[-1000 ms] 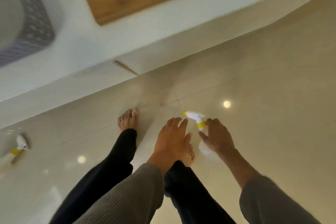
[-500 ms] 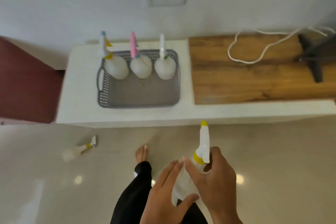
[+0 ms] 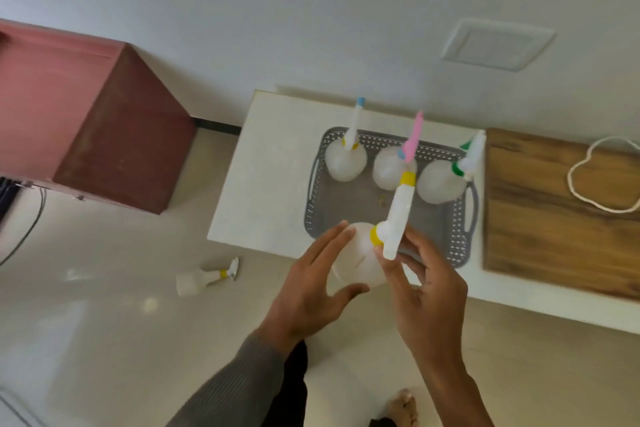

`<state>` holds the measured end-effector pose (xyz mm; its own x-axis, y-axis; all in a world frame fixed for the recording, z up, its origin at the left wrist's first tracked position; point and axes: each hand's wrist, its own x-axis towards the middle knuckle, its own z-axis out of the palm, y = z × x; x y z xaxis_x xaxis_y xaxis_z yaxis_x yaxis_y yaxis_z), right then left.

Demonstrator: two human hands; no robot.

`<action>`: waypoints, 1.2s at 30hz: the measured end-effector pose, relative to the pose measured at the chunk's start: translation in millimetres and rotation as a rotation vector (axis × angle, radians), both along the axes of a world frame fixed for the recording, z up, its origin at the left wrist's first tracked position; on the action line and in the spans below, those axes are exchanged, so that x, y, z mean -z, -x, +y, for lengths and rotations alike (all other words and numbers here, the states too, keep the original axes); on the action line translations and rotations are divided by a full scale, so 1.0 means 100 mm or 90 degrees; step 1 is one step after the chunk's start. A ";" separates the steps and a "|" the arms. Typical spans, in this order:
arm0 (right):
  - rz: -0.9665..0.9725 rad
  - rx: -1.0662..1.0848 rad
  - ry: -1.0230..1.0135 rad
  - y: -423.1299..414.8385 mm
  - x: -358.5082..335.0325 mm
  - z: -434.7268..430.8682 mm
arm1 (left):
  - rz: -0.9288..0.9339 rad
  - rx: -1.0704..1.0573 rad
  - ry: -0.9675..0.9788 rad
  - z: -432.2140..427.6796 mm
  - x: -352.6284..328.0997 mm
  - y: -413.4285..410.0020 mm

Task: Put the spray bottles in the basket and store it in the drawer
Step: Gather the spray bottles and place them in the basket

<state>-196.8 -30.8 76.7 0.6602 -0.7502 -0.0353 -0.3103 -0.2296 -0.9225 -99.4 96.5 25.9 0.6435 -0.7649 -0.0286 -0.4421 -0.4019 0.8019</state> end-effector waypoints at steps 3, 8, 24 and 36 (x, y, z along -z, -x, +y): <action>0.028 0.027 -0.012 -0.37 0.08 0.06 | 0.032 0.051 -0.027 -0.02 0.17 -0.40; 0.093 0.013 0.019 -0.76 0.32 0.01 | 0.035 0.082 -0.040 -0.17 0.48 -0.76; 0.165 -0.028 0.063 -1.02 0.93 -0.01 | 0.042 -0.026 -0.163 -0.39 0.98 -0.84; 0.157 -0.038 0.049 -0.94 0.94 -0.02 | -0.003 -0.048 -0.173 -0.39 0.99 -0.74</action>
<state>-103.0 -33.1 -17.5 0.6818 -0.7169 -0.1454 -0.5074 -0.3203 -0.7999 -25.2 57.6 -72.7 0.6993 -0.6789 -0.2238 -0.4054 -0.6345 0.6581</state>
